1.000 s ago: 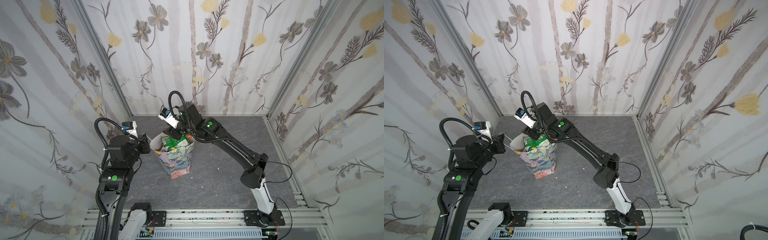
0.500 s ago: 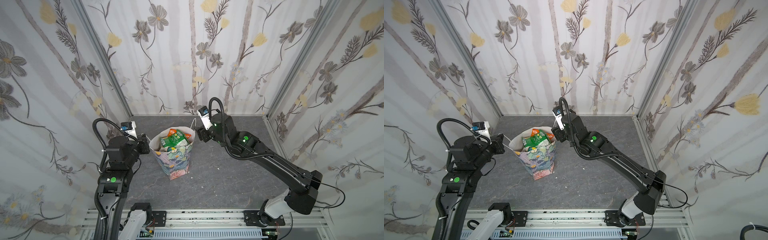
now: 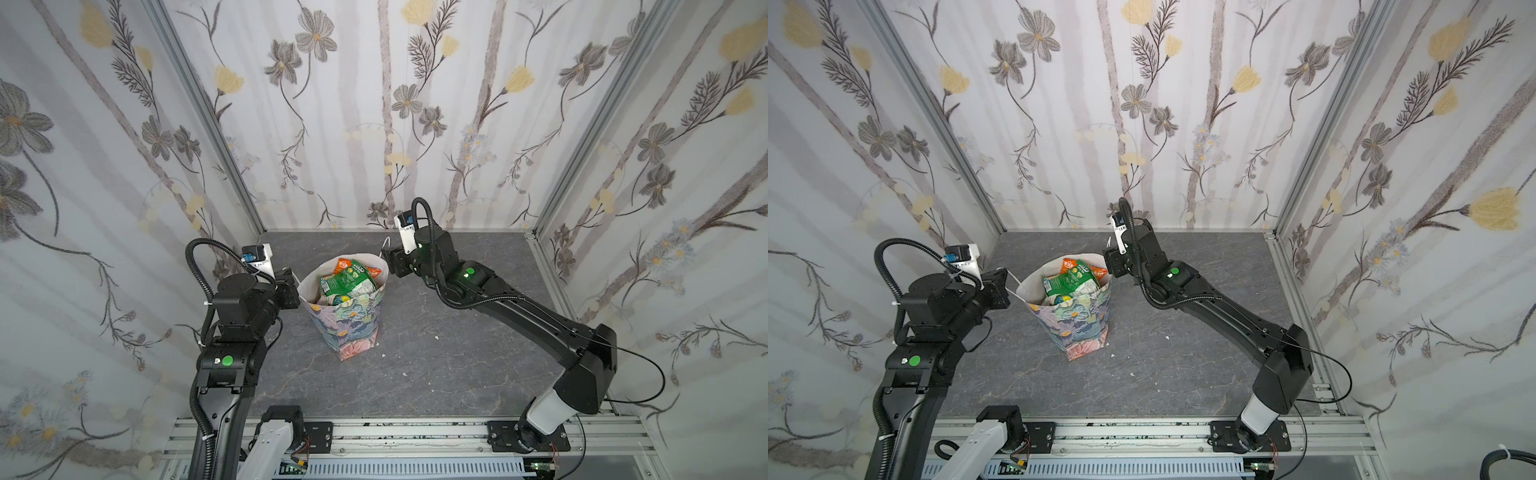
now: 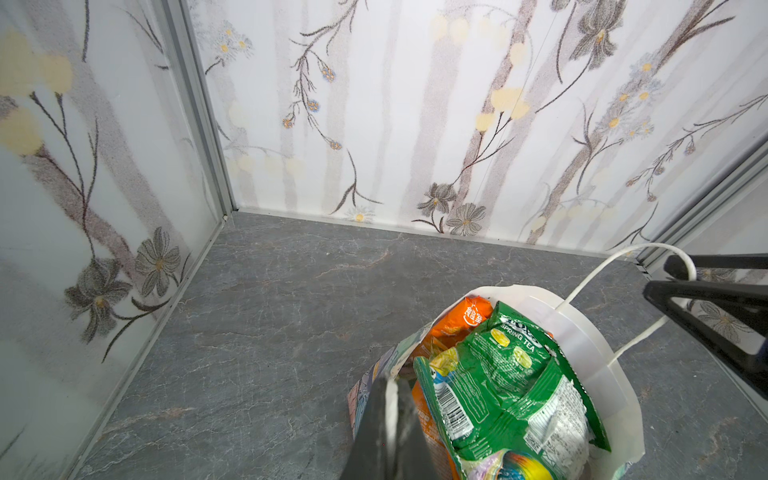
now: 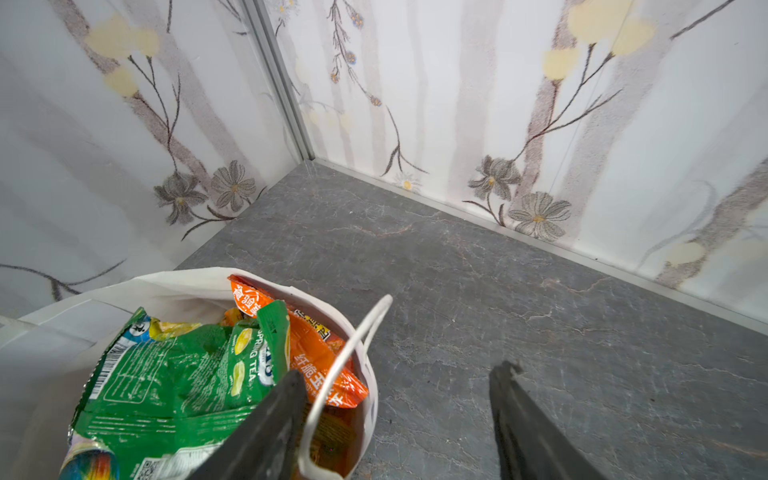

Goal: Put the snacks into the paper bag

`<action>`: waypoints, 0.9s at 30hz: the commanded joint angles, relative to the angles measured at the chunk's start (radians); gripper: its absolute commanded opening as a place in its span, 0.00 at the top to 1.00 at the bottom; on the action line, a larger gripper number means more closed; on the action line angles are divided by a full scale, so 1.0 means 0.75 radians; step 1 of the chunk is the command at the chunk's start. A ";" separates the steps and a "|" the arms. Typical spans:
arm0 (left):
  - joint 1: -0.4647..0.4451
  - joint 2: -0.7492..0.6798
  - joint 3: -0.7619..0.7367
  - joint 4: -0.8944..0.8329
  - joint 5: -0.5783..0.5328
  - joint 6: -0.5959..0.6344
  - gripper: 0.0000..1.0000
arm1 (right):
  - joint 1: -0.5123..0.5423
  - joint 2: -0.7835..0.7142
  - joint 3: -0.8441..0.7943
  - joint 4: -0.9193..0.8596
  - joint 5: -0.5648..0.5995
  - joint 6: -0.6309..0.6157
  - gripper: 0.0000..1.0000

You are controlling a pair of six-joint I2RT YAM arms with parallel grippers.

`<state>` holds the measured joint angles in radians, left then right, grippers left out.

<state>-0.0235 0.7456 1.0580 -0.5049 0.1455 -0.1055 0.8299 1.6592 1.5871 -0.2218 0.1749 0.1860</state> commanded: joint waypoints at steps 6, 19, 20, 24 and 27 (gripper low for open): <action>0.003 -0.006 0.015 0.098 -0.012 0.007 1.00 | -0.004 0.073 0.085 0.062 -0.111 0.004 0.44; 0.000 0.101 0.116 0.017 0.083 0.018 1.00 | -0.081 0.138 0.201 -0.024 -0.147 -0.091 1.00; 0.002 0.123 0.130 0.018 0.100 0.011 1.00 | -0.086 0.143 0.224 -0.031 -0.145 -0.110 1.00; -0.001 0.217 0.206 0.063 0.187 -0.016 1.00 | -0.119 0.141 0.287 -0.033 -0.131 -0.168 1.00; -0.010 0.318 0.299 0.136 0.283 -0.039 1.00 | -0.164 0.124 0.308 0.006 -0.150 -0.200 1.00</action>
<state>-0.0254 0.9463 1.2301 -0.5545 0.2707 -0.1131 0.7307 1.7702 1.7939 -0.3336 0.0448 0.0799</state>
